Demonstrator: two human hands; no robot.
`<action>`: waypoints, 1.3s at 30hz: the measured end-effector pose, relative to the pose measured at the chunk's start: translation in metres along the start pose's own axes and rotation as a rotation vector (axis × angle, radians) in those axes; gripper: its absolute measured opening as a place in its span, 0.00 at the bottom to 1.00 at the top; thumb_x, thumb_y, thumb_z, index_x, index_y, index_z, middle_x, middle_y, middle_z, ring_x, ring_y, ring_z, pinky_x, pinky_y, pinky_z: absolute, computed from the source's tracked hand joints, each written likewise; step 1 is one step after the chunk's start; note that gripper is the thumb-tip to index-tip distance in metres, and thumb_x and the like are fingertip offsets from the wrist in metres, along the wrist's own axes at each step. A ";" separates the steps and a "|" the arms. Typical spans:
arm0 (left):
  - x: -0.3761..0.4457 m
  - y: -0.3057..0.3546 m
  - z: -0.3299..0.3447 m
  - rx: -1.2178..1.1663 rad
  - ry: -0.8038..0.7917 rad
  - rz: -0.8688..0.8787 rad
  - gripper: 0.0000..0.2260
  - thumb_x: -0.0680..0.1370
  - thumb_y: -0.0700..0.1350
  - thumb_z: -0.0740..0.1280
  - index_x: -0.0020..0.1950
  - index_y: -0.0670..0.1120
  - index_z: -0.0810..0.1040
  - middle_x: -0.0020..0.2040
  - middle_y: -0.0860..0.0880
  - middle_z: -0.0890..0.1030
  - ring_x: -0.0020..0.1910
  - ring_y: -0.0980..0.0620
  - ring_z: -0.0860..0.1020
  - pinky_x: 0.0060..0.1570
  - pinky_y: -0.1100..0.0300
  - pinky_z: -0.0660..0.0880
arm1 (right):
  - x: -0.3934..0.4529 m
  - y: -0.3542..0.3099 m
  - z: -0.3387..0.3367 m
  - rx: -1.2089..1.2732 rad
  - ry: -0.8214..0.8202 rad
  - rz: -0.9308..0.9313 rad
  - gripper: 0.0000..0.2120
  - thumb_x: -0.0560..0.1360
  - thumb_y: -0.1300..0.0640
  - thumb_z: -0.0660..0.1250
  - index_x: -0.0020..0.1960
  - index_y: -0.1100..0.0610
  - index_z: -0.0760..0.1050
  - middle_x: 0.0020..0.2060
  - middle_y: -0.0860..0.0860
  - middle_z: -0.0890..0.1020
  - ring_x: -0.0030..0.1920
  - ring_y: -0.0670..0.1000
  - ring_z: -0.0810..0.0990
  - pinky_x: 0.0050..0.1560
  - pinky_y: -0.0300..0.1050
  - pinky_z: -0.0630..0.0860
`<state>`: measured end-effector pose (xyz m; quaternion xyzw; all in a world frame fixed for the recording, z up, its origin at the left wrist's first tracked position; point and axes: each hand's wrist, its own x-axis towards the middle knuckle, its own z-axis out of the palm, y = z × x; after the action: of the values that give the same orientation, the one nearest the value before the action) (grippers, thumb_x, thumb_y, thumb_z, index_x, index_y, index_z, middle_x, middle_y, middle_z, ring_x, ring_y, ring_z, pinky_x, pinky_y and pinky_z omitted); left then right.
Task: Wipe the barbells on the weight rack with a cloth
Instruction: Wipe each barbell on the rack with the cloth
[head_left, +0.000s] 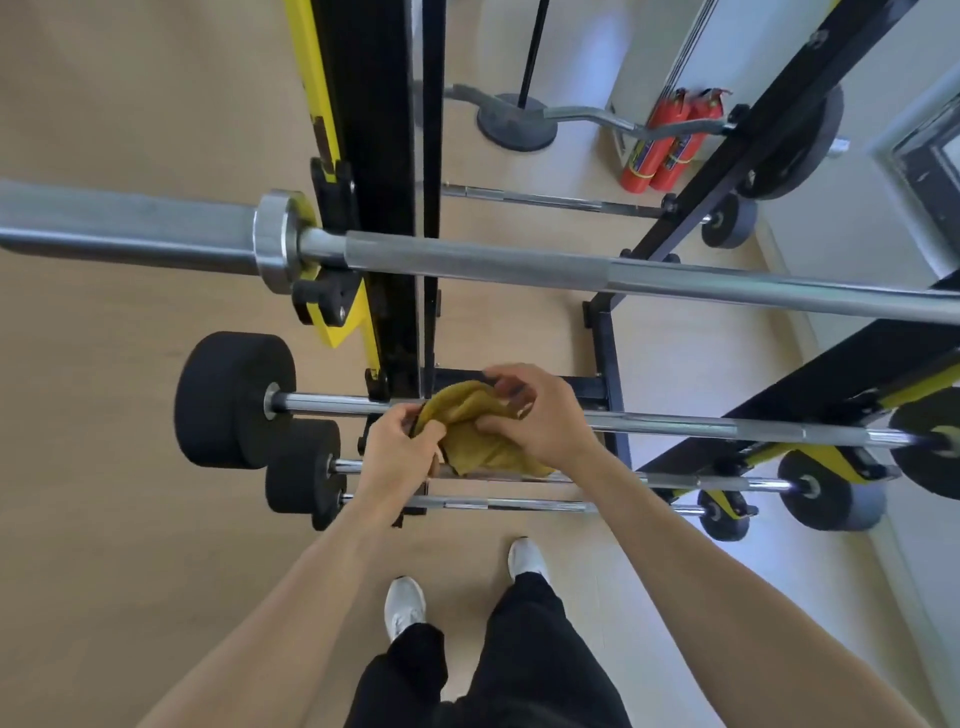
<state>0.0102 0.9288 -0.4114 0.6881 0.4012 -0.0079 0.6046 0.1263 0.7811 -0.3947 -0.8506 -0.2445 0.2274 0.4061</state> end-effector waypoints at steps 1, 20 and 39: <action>0.005 0.000 -0.001 -0.075 0.002 -0.069 0.10 0.81 0.47 0.66 0.62 0.46 0.75 0.44 0.45 0.81 0.32 0.52 0.80 0.30 0.63 0.77 | 0.002 -0.006 0.005 -0.028 0.112 -0.044 0.22 0.72 0.53 0.77 0.65 0.50 0.76 0.55 0.46 0.78 0.49 0.46 0.79 0.52 0.43 0.81; 0.017 -0.044 -0.032 0.734 0.381 0.282 0.18 0.76 0.47 0.70 0.62 0.43 0.72 0.56 0.43 0.76 0.53 0.45 0.74 0.51 0.50 0.76 | 0.071 -0.011 0.123 -0.812 -0.334 0.037 0.24 0.80 0.42 0.61 0.69 0.54 0.67 0.62 0.55 0.75 0.63 0.60 0.75 0.62 0.62 0.71; 0.022 -0.054 0.042 0.677 0.503 0.513 0.32 0.72 0.35 0.70 0.75 0.41 0.64 0.74 0.40 0.66 0.75 0.40 0.64 0.76 0.43 0.60 | 0.059 0.038 0.098 -0.819 -0.169 -0.330 0.18 0.78 0.50 0.69 0.61 0.54 0.66 0.50 0.54 0.78 0.47 0.54 0.81 0.49 0.50 0.81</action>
<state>0.0150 0.9024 -0.4783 0.9030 0.3274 0.1777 0.2141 0.1237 0.8528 -0.4918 -0.8692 -0.4793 0.1126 0.0454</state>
